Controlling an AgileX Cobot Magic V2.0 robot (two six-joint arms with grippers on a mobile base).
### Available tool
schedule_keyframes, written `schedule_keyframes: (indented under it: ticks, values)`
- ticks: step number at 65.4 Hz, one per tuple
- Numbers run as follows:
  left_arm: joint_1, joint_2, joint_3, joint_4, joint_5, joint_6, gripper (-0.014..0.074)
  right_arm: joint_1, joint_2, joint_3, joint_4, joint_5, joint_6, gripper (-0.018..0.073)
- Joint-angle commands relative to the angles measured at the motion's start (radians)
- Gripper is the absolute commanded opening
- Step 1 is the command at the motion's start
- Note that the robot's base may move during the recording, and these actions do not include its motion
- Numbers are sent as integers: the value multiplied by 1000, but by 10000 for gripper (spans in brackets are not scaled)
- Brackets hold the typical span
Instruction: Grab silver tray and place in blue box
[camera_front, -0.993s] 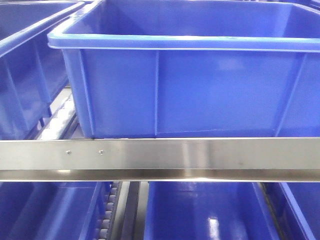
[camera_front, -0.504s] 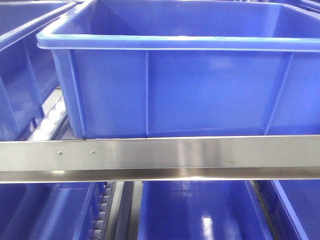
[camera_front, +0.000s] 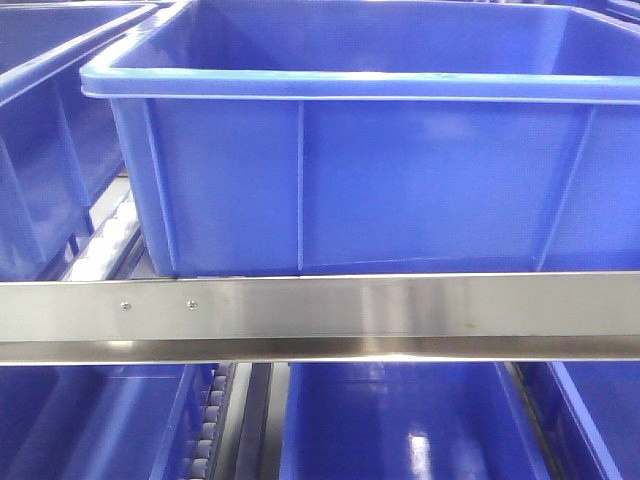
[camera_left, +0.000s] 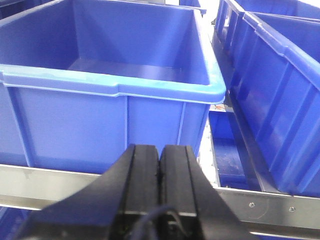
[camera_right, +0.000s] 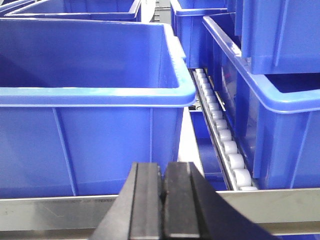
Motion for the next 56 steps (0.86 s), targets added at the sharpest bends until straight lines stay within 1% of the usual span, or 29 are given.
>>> schedule_keyframes:
  ticks: [1, 56]
  values:
    - [3, 2, -2, -7, -90, 3, -105, -6, -20, 2, 1, -93, -10, 49]
    - [3, 2, -2, -7, -90, 3, -105, -6, -20, 2, 1, -93, -10, 49]
